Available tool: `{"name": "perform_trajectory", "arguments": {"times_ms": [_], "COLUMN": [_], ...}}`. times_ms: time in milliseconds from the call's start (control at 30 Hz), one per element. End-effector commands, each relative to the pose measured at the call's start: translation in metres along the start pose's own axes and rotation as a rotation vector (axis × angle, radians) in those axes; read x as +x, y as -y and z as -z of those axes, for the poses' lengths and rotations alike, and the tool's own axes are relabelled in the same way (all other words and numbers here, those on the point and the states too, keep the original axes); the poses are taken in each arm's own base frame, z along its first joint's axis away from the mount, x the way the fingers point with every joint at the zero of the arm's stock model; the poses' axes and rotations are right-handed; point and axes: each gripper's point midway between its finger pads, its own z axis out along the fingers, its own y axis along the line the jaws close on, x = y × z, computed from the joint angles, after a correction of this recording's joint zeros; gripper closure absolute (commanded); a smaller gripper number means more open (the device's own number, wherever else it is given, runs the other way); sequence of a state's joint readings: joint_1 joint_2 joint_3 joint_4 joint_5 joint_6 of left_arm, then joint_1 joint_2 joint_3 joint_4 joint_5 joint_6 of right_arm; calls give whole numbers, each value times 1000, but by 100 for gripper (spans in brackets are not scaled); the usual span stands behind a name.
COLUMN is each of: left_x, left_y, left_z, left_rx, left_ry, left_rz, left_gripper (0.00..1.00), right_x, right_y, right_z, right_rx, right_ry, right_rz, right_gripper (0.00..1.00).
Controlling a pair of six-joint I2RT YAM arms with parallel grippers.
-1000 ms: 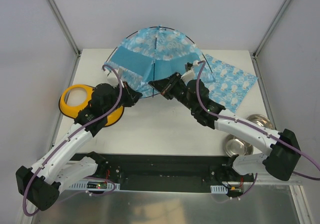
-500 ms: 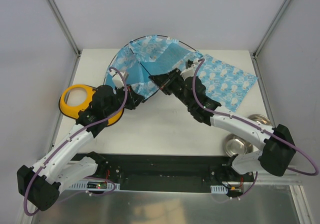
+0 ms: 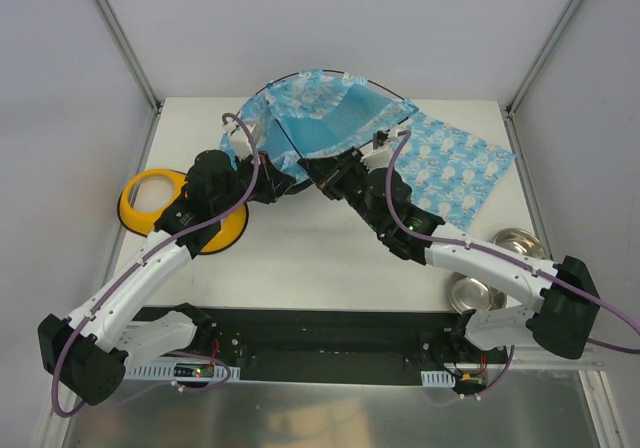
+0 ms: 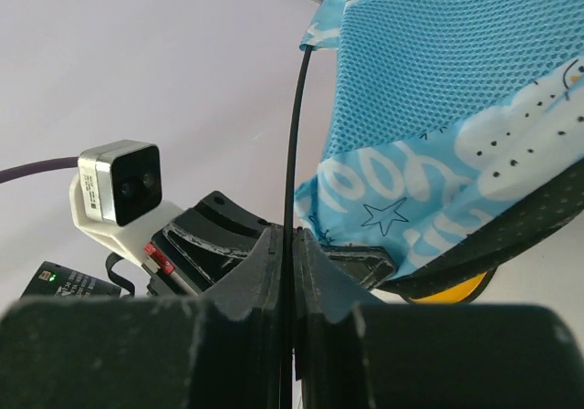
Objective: Set up the pet tent
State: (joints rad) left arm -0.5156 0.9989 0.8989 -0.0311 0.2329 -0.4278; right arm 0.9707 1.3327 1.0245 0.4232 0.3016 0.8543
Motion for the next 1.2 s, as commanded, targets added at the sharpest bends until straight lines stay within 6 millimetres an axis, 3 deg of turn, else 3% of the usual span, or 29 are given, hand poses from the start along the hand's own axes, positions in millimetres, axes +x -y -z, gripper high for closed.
{"name": "perform_trajectory", "arguments": {"times_ms": [0, 133, 267, 400, 633, 700, 933, 1100, 1133, 1167], "left_x": [-34, -36, -35, -35, -30, -29, -27, -22, -22, -21], "left_y": [34, 35, 29, 27, 24, 25, 27, 34, 36, 35], "left_z": [3, 4, 5, 4, -5, -7, -7, -7, -6, -6], "left_rx": [112, 97, 59, 47, 41, 48, 65, 116, 123, 124], "left_ry": [51, 39, 33, 24, -18, -27, -37, -67, -70, -74], "left_rz": [41, 73, 69, 60, 58, 55, 40, 13, 7, 4], "left_gripper": [100, 100, 100, 100, 100, 100, 100, 100, 100, 100], "right_x": [-42, -36, -14, 13, 41, 48, 68, 92, 96, 98], "right_y": [-6, -6, -7, 9, 17, 15, 19, 4, -2, -5], "right_z": [11, 18, 30, 46, 69, 76, 78, 69, 68, 64], "right_rx": [-7, 12, 28, 93, 131, 114, 122, 6, -24, -40], "right_ry": [178, 128, -28, -196, -394, -453, -592, -710, -731, -730], "right_rz": [23, 26, 83, 122, 151, 173, 219, 196, 186, 171], "right_gripper": [100, 100, 100, 100, 100, 96, 91, 85, 85, 93]}}
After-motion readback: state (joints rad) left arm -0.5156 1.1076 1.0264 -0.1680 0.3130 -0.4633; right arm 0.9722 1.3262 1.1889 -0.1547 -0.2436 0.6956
